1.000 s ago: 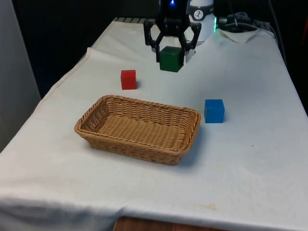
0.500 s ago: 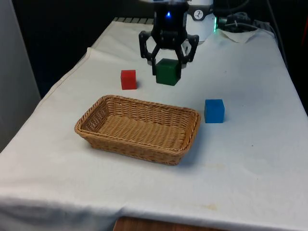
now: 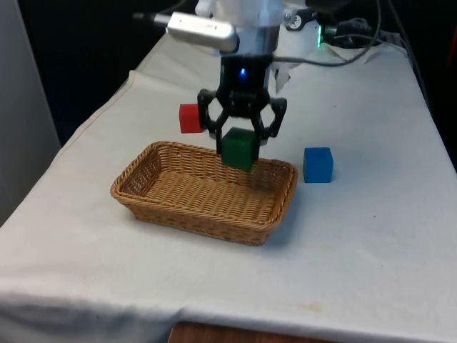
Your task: Pick up exactly two blocks and place them into the basket.
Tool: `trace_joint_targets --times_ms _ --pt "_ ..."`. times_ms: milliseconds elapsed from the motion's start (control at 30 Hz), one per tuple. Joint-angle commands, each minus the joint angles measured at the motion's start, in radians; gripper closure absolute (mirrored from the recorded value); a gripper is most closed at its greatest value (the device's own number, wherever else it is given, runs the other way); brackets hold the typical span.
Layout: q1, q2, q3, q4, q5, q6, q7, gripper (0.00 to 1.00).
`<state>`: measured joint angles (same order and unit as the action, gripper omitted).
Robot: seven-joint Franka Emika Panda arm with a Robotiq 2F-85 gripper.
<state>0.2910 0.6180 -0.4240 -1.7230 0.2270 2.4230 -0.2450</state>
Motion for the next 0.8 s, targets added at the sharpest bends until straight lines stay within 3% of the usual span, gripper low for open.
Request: trace_joint_targets --times_ms 0,33,67,100,200,333,367,400,467,633,667,700,767 --pt "-0.013 0.032 0.009 0.032 0.017 0.001 -0.014 0.81" --pt "-0.014 0.047 0.008 0.045 0.022 0.000 -0.017 0.81" --pt "-0.003 0.033 -0.002 0.030 0.013 0.000 -0.007 0.81" --pt "-0.015 0.060 0.006 0.059 0.028 0.000 -0.020 0.81" --pt "-0.023 0.118 0.004 0.112 0.047 0.000 -0.034 0.81" --pt "-0.029 0.164 0.002 0.149 0.075 0.002 -0.059 0.81" --pt "-0.019 0.159 -0.008 0.144 0.069 0.000 -0.050 0.81" --pt "-0.031 0.174 0.002 0.156 0.082 0.003 -0.065 0.81" --pt "-0.033 0.195 -0.001 0.171 0.100 0.004 -0.080 0.81" --pt "-0.033 0.199 -0.007 0.174 0.107 0.001 -0.085 0.81" --pt "-0.027 0.202 -0.012 0.174 0.103 0.002 -0.078 0.81" --pt "-0.034 0.199 -0.008 0.174 0.109 0.000 -0.087 0.81" --pt "-0.034 0.199 -0.009 0.175 0.110 -0.001 -0.087 0.81"
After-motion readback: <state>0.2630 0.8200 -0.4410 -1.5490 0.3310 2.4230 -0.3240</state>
